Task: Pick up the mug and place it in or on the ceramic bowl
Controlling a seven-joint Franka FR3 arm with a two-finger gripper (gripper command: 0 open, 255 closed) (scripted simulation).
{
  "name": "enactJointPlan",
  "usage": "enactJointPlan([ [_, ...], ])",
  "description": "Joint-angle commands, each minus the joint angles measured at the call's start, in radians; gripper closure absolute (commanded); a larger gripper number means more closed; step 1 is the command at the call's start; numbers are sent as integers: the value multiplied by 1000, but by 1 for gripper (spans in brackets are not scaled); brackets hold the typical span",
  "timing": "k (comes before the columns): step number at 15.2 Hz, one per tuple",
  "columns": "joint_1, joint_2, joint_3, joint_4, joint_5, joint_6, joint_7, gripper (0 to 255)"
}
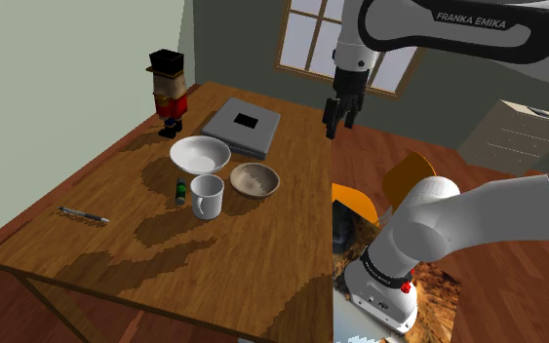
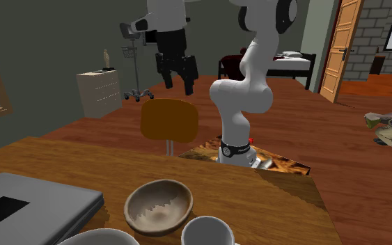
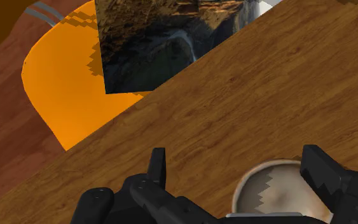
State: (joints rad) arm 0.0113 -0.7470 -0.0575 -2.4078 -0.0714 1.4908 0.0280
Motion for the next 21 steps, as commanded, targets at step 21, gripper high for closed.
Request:
enactJointPlan([
  [21,136,454,229,-1,187,612,262,0],
])
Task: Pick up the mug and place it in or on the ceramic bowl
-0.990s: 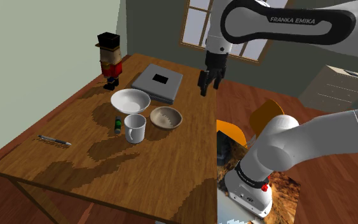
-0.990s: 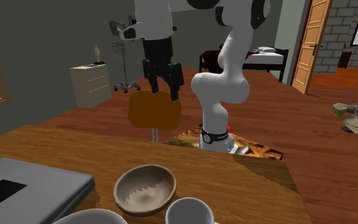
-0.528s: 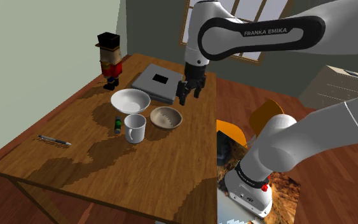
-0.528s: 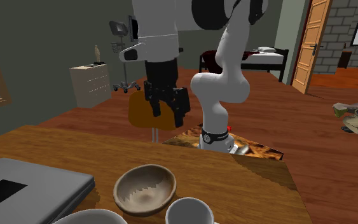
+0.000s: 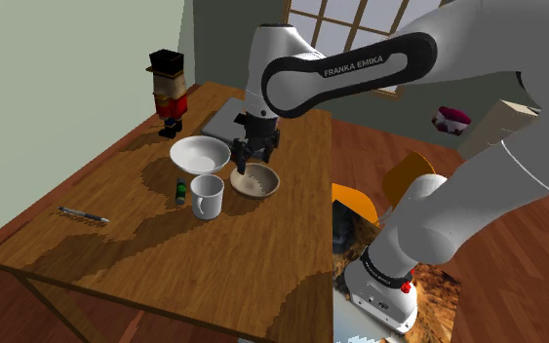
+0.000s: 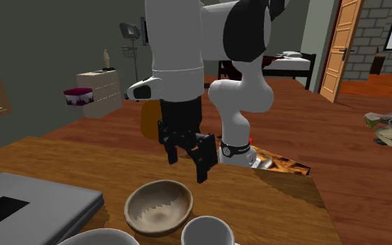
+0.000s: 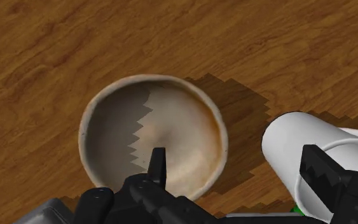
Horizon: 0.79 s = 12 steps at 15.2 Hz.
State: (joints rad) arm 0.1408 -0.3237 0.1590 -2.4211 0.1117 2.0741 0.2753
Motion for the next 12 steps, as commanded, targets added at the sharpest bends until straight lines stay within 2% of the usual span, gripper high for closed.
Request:
enactJointPlan([
  [1,11,62,23,27,4,55,28,0],
  [6,32,225,71,115,-13,172,100,0],
  [12,35,275,76,93,-22,246,110,0],
])
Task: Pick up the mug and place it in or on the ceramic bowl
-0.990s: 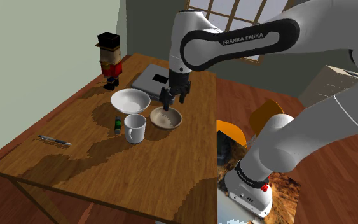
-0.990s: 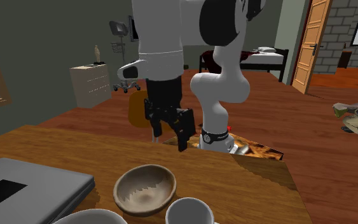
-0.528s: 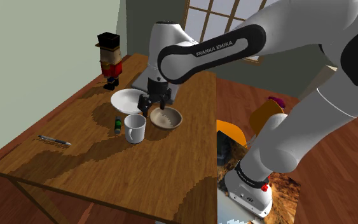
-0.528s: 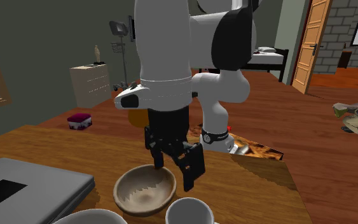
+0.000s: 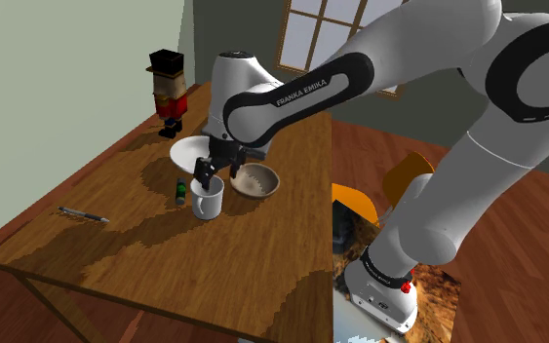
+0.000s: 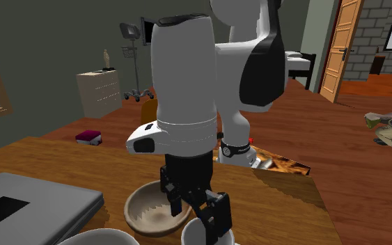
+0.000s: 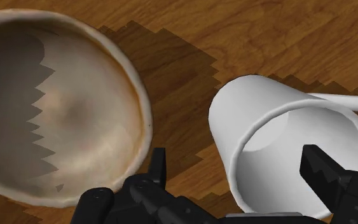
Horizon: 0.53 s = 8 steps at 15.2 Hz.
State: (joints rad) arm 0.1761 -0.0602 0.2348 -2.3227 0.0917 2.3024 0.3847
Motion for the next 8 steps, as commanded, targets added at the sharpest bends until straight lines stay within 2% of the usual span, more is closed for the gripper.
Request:
enactJointPlan([
  [1,0,21,1,-10,-4,32,2,0],
  [2,1,35,2,-18,-7,53,5,0],
  [8,1,35,2,-18,-7,53,5,0],
])
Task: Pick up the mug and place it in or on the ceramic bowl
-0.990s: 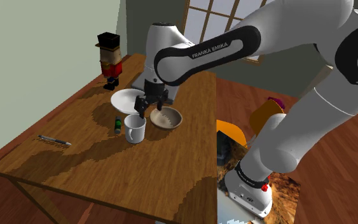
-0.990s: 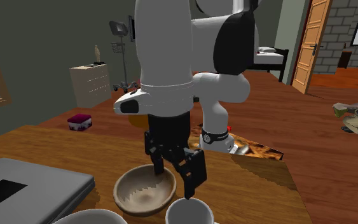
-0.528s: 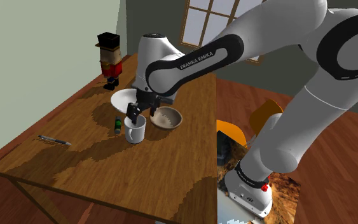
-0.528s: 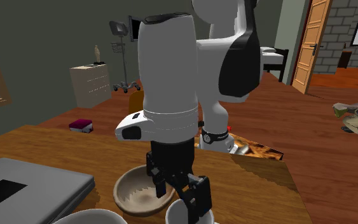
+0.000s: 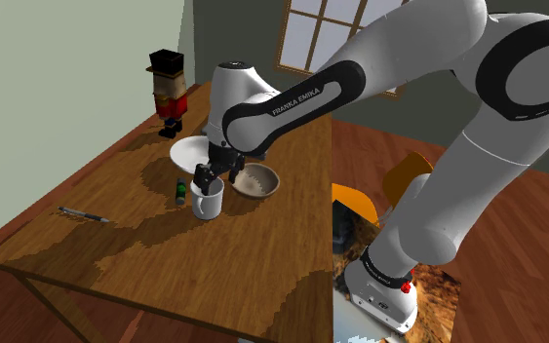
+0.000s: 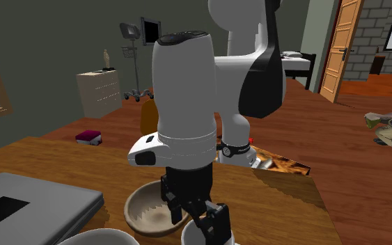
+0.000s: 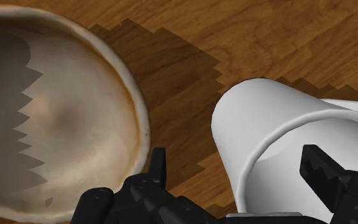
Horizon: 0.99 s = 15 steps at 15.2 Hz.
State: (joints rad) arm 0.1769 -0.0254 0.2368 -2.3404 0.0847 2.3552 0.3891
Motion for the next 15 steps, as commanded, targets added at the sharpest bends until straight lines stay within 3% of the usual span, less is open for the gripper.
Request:
enactJointPlan([
  [1,0,0,0,0,0,0,0,0],
  [2,0,0,0,0,0,0,0,0],
  [3,0,0,0,0,0,0,0,255],
  [12,0,0,0,0,0,0,0,255],
  [15,0,-25,-1,16,5,-41,-2,255],
])
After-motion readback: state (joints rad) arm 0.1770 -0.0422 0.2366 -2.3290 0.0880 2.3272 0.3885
